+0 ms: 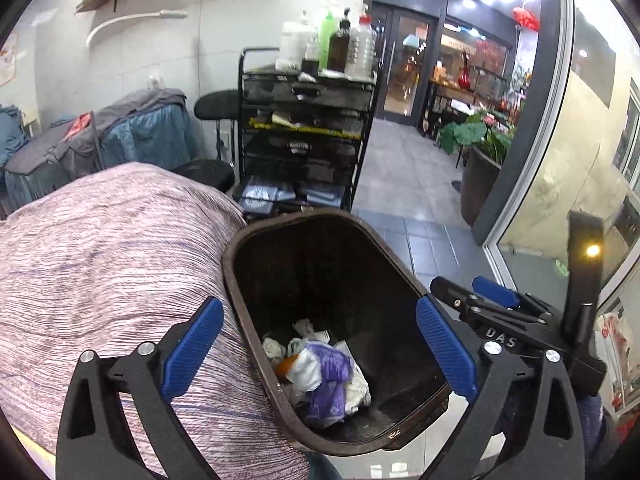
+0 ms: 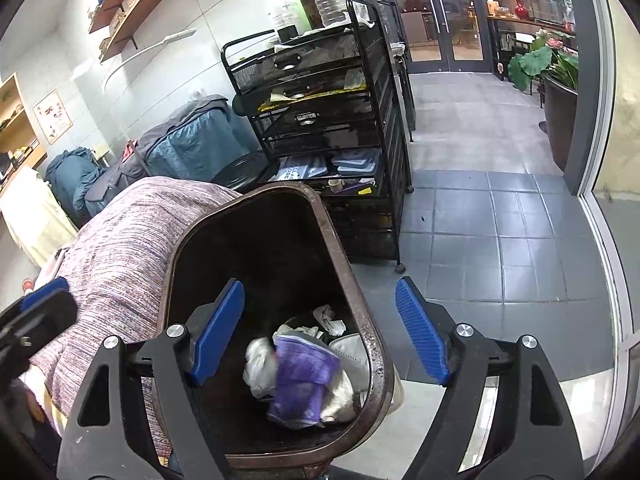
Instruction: Collect trash
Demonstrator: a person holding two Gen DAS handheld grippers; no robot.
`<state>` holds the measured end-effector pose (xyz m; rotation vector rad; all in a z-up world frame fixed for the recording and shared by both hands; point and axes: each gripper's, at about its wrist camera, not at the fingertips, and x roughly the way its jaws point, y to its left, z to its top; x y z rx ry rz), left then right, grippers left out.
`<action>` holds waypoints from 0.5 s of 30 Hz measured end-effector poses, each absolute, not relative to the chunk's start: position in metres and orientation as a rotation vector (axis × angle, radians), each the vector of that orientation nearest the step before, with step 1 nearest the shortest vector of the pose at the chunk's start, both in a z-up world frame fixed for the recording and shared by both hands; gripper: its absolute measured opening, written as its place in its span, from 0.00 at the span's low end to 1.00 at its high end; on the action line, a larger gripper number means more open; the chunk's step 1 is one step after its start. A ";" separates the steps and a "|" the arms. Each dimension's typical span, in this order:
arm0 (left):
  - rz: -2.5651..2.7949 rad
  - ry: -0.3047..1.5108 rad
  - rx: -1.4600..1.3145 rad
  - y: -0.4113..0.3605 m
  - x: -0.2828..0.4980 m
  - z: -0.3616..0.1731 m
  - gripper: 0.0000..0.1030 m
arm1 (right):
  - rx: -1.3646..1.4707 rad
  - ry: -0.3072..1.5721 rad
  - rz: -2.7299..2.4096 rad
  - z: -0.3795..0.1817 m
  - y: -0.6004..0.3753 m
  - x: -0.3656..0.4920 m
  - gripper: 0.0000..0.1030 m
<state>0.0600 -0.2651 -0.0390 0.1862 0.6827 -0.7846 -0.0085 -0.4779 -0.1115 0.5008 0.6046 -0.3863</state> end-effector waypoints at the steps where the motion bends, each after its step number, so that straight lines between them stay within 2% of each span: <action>1: -0.782 0.672 0.182 -0.262 0.058 -0.036 0.94 | 0.500 0.602 -0.385 -0.111 -0.477 -0.008 0.76; 4: -0.768 0.639 0.169 -0.253 0.054 -0.029 0.94 | 0.492 0.590 -0.379 -0.107 -0.473 -0.008 0.76; 7: -0.746 0.613 0.156 -0.242 0.052 -0.023 0.94 | 0.477 0.578 -0.369 -0.104 -0.468 -0.007 0.83; 15: -0.688 0.596 0.123 -0.212 0.053 -0.018 0.94 | 0.446 0.556 -0.340 -0.094 -0.450 -0.003 0.84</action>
